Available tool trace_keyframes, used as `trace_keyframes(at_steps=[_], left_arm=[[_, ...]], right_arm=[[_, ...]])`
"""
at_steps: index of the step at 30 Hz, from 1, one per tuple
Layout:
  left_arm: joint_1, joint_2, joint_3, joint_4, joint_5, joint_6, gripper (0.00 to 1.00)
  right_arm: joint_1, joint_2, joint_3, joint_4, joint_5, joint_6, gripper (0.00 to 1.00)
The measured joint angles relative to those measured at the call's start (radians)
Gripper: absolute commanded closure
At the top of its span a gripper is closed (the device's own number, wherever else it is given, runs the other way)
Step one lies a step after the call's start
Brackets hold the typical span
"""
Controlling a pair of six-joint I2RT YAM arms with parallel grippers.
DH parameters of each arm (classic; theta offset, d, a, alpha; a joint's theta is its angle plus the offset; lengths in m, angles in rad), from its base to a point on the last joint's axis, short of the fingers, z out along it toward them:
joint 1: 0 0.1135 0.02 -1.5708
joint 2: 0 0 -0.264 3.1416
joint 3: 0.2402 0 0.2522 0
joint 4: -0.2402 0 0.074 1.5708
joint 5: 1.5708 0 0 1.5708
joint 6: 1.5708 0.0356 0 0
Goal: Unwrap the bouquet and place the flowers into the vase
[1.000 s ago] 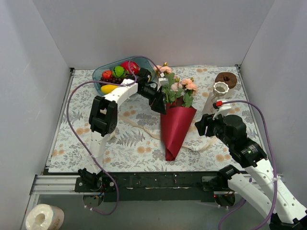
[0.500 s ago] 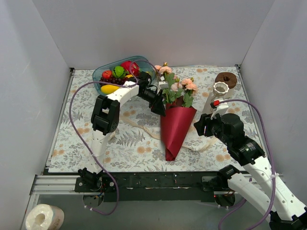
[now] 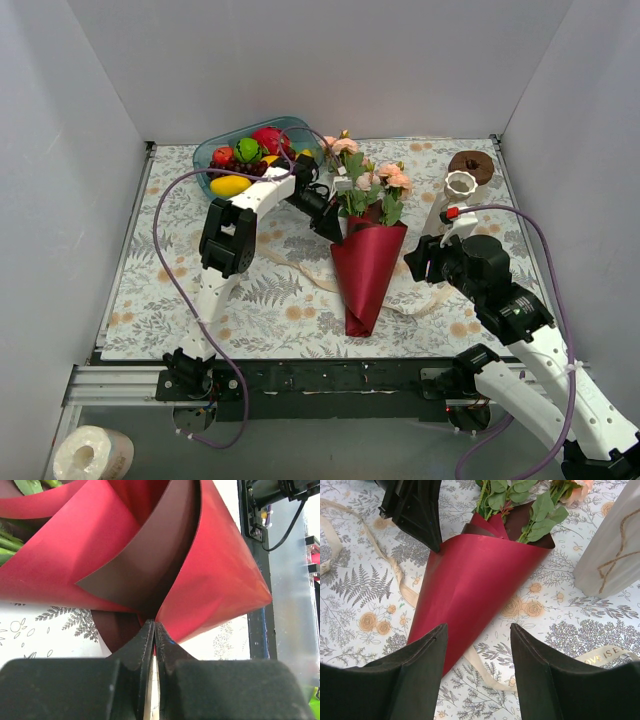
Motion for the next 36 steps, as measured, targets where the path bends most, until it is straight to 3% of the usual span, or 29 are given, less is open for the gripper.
trace_keyframes(at_steps=[12,13,15,17,18,20,28,36], left_arm=[[-0.027,-0.100,0.077,-0.010,0.009,-0.082,0.97],[-0.039,-0.119,0.077,0.002,0.011,-0.103,0.91],[-0.065,-0.146,0.084,0.030,0.019,-0.148,0.70],[-0.098,-0.167,0.092,0.069,0.032,-0.207,0.61],[-0.113,-0.174,0.093,0.084,0.036,-0.229,0.35],[-0.151,-0.185,0.095,0.132,0.040,-0.283,0.02],[-0.263,-0.188,0.137,0.322,-0.007,-0.593,0.02],[-0.154,-0.219,0.154,0.417,-0.158,-0.683,0.02]], right_arm=[[0.000,-0.018,0.003,-0.005,0.002,0.002,0.40],[0.000,-0.019,0.006,-0.008,0.003,0.002,0.39],[0.000,-0.023,0.010,-0.013,0.008,0.001,0.39],[0.000,-0.027,0.013,-0.017,0.014,0.001,0.39],[0.000,-0.029,0.013,-0.017,0.018,0.001,0.39],[0.000,-0.034,0.013,-0.019,0.027,0.001,0.39],[0.000,-0.045,0.054,-0.043,0.069,-0.003,0.37],[0.000,-0.067,0.087,-0.053,0.088,-0.011,0.34]])
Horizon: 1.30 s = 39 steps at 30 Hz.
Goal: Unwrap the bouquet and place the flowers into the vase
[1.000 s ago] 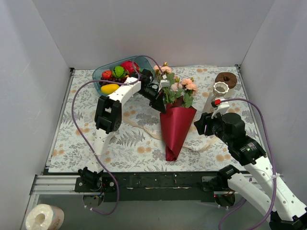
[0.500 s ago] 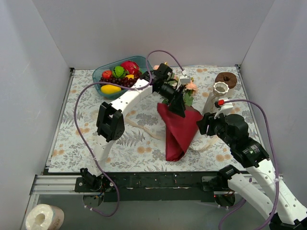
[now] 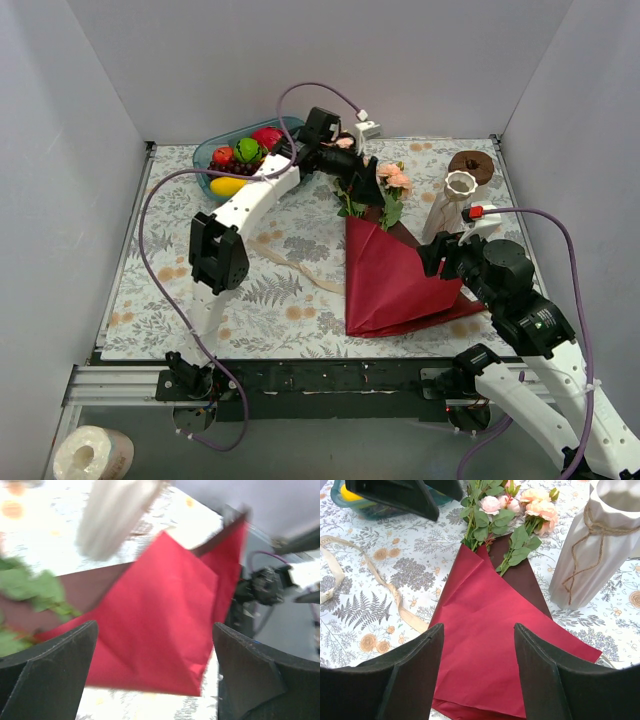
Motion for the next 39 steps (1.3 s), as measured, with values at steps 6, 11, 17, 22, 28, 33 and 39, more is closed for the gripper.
trace_keyframes(at_steps=[6,11,17,22,28,33,39], left_arm=[[0.076,-0.073,-0.154,0.032,-0.145,0.030,0.02],[-0.014,-0.040,-0.202,0.021,-0.217,0.122,0.02],[-0.097,0.086,-0.104,-0.005,-0.172,0.260,0.02],[-0.078,0.174,-0.001,-0.036,-0.154,0.358,0.02],[-0.063,0.195,0.002,-0.042,-0.167,0.414,0.02],[-0.064,0.195,-0.009,-0.021,-0.167,0.423,0.02],[-0.066,0.226,0.006,0.007,-0.154,0.422,0.02]], right_arm=[[0.000,-0.001,0.003,-0.001,0.000,-0.001,0.33],[0.000,-0.006,0.003,-0.015,0.000,0.000,0.34],[0.000,-0.049,0.002,-0.030,-0.001,0.000,0.35],[0.000,-0.063,0.002,-0.037,-0.003,0.000,0.35],[0.000,-0.063,-0.002,-0.044,-0.013,0.000,0.37],[0.000,-0.063,-0.016,-0.045,-0.028,0.000,0.38],[0.000,-0.063,-0.016,-0.045,-0.042,0.000,0.39]])
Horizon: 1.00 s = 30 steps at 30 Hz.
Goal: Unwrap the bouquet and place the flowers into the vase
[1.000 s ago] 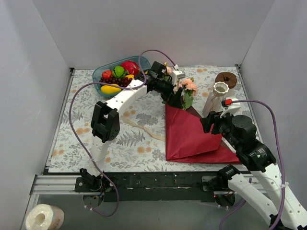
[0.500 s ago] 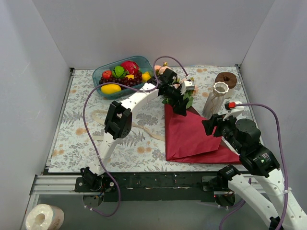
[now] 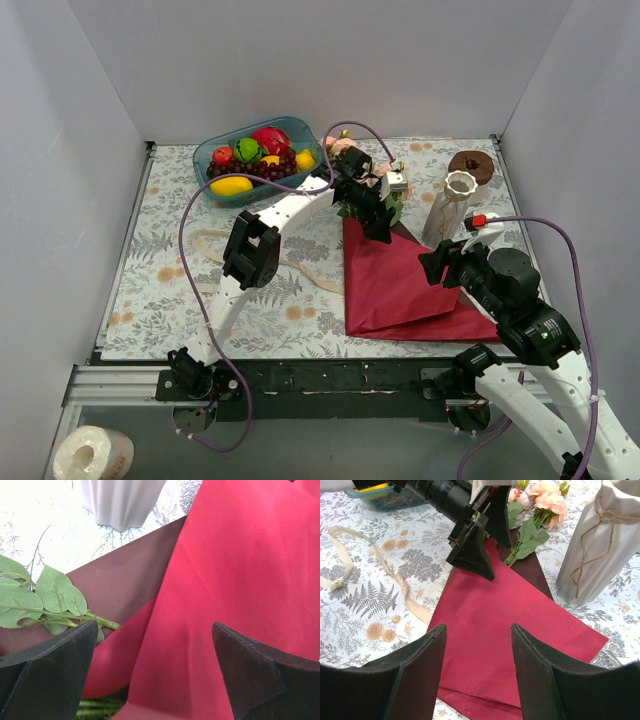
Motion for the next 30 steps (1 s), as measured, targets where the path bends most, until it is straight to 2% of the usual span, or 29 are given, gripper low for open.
trace_keyframes(at_steps=[5,8,9,12,13,16,18,20,30], left_arm=[[-0.001,0.068,0.031,-0.007,0.016,0.013,0.07],[-0.001,0.088,0.031,-0.016,0.016,0.020,0.22],[-0.001,0.092,0.031,-0.021,0.014,0.024,0.34],[-0.001,0.092,0.030,-0.029,0.014,0.035,0.53],[-0.001,0.090,0.029,-0.026,0.014,0.037,0.66],[-0.001,0.077,-0.007,-0.011,0.011,0.042,0.77],[-0.001,0.062,-0.042,-0.003,0.007,0.045,0.80],[-0.001,0.048,-0.064,-0.005,0.004,0.048,0.87],[0.005,-0.071,-0.094,0.001,0.001,0.054,1.00]], right_arm=[[0.000,0.000,0.000,0.000,-0.002,-0.001,0.39],[0.000,0.000,0.000,0.000,-0.005,-0.002,0.40],[0.000,0.000,0.000,0.000,-0.006,-0.004,0.40],[0.000,0.000,0.000,0.000,-0.009,-0.005,0.40],[0.000,0.000,0.000,0.000,-0.010,-0.006,0.40],[0.000,0.000,0.000,0.000,-0.014,-0.008,0.41],[0.000,0.000,0.000,0.000,-0.019,-0.008,0.40],[0.000,0.000,0.000,0.000,-0.020,-0.008,0.40],[0.000,0.000,0.000,0.000,-0.022,-0.008,0.41]])
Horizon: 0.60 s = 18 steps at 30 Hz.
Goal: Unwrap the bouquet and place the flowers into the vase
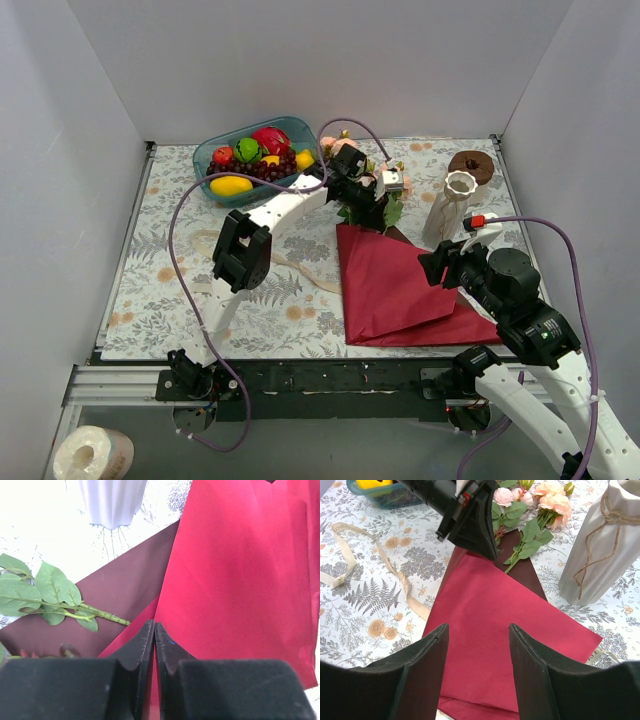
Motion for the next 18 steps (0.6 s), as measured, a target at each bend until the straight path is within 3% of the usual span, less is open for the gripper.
trace_keyframes(at_steps=[2,5,7,11,18], left_arm=[[0.007,-0.022,-0.004,0.011,0.014,-0.009,1.00],[0.032,-0.054,-0.008,0.017,0.046,-0.023,1.00],[0.061,-0.077,-0.022,0.023,0.069,-0.028,1.00],[0.127,-0.111,-0.064,0.022,0.102,-0.037,1.00],[0.215,-0.134,-0.161,-0.003,0.119,-0.068,0.99]], right_arm=[[0.000,0.001,0.000,-0.001,0.008,0.000,0.35],[0.000,0.007,0.000,-0.009,0.047,-0.001,0.17],[0.000,0.016,-0.007,-0.017,0.080,0.003,0.11],[0.000,0.066,-0.013,-0.064,0.179,0.039,0.07],[-0.011,0.335,0.090,-0.279,0.382,0.365,0.02]])
